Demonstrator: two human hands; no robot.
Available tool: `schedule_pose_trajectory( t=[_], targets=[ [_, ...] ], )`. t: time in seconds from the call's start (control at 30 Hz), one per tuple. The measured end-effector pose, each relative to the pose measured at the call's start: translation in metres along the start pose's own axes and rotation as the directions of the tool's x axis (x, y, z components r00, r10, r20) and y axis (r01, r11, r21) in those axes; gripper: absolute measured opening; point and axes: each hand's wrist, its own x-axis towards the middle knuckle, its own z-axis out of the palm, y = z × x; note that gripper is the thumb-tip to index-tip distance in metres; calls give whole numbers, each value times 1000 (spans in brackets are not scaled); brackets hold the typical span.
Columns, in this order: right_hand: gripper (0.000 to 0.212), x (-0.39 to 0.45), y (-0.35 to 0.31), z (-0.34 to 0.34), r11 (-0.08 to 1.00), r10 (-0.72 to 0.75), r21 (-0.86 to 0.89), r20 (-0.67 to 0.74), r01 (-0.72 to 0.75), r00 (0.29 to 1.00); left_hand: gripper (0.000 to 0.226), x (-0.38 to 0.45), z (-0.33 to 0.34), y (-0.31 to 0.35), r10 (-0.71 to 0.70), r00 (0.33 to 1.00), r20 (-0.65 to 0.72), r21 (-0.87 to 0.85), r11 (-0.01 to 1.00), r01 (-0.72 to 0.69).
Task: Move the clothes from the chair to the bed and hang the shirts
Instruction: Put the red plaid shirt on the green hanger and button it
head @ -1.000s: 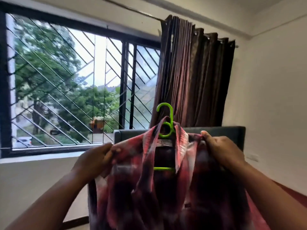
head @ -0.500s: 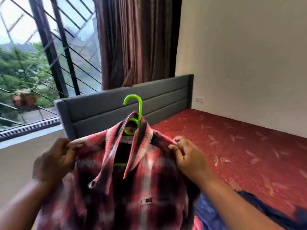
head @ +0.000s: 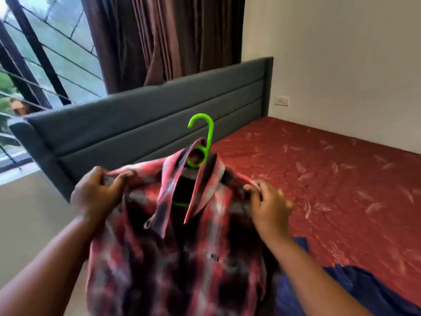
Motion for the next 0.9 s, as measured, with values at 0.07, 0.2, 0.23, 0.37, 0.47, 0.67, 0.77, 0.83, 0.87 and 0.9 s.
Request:
schedule_pose_trajectory(
  t=[0.07, 0.2, 0.23, 0.37, 0.47, 0.67, 0.77, 0.83, 0.87, 0.9],
  targets=[
    [43, 38, 18, 7, 999, -5, 41, 7, 4, 1000, 45, 21, 28, 18, 10, 1000, 10, -20, 1000, -10],
    [38, 82, 53, 10, 985, -2, 171, 16, -1, 1000, 47, 51, 73, 48, 24, 999, 45, -63, 998, -21],
    [35, 86, 62, 13, 982, 17, 186, 18, -20, 1000, 47, 57, 84, 50, 30, 997, 66, -66, 997, -26],
    [23, 92, 94, 34, 970, 151, 173, 132, -173, 980, 50, 78, 136, 51, 62, 986, 153, -79, 996, -50],
    [12, 103, 117, 48, 927, 270, 187, 269, -325, 924, 57, 95, 184, 48, 105, 970, 219, -107, 991, -83],
    [9, 154, 174, 98, 865, 463, 29, 336, -500, 820, 65, 144, 308, 45, 163, 880, 447, -104, 986, -130],
    [27, 202, 207, 144, 853, 511, -280, 278, -441, 813, 63, 174, 391, 50, 153, 792, 591, -81, 988, -131],
    [70, 215, 233, 169, 726, 577, -566, 194, -390, 793, 66, 183, 445, 53, 52, 719, 693, 46, 992, -115],
    [85, 212, 243, 180, 670, 616, -624, 166, -402, 770, 69, 180, 467, 52, -12, 679, 734, 79, 995, -68],
    [91, 203, 249, 190, 638, 654, -639, 155, -430, 740, 62, 173, 481, 52, -35, 620, 784, 46, 999, -1]
  ],
)
